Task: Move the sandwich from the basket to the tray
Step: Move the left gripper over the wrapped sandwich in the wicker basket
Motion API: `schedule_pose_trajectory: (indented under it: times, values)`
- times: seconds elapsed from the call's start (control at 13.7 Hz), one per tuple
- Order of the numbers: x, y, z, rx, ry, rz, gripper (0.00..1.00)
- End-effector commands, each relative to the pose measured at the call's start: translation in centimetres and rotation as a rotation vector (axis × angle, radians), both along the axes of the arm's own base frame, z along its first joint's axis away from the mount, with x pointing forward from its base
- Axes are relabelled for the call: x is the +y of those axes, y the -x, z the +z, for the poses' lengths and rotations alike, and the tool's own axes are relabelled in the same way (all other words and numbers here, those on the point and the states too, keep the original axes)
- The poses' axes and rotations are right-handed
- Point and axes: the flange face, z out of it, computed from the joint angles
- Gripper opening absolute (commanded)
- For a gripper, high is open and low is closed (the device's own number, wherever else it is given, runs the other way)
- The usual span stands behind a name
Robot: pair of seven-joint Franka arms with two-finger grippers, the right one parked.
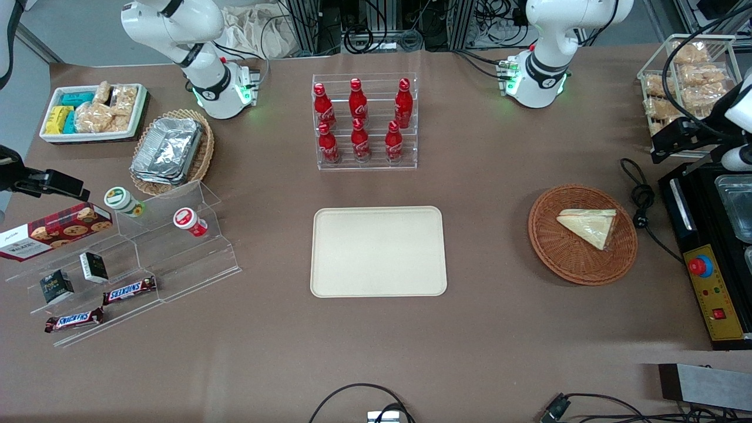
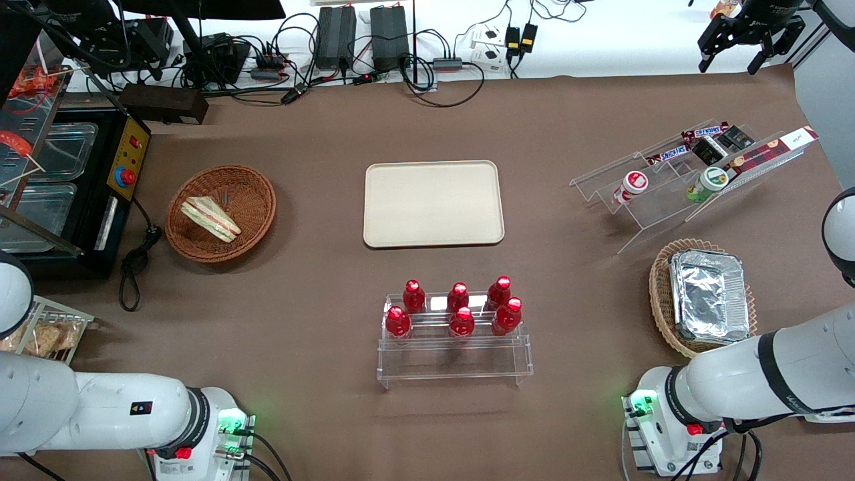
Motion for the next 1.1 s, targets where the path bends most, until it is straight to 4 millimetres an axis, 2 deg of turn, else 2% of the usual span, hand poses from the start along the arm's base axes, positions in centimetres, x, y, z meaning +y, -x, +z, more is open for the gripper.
schedule_pose_trajectory:
  times: [0.0,0.15,0.29,0.44,0.66,0.73,1.02]
  values:
    - [-0.2,0.4,-0.1,-0.007,0.002,-0.004,1.00]
    - [-0.3,0.3,-0.2,0.000,0.002,0.004,1.00]
    - [-0.5,-0.7,-2.0,0.031,-0.015,0.005,1.00]
    - [-0.1,-1.3,-3.6,0.051,-0.019,0.099,1.00]
    - [-0.1,-1.2,-7.9,0.082,-0.014,0.244,1.00]
    - [0.6,-0.9,-9.5,0.075,0.001,0.305,1.00]
    - [2.7,2.3,-15.5,-0.010,0.075,0.499,1.00]
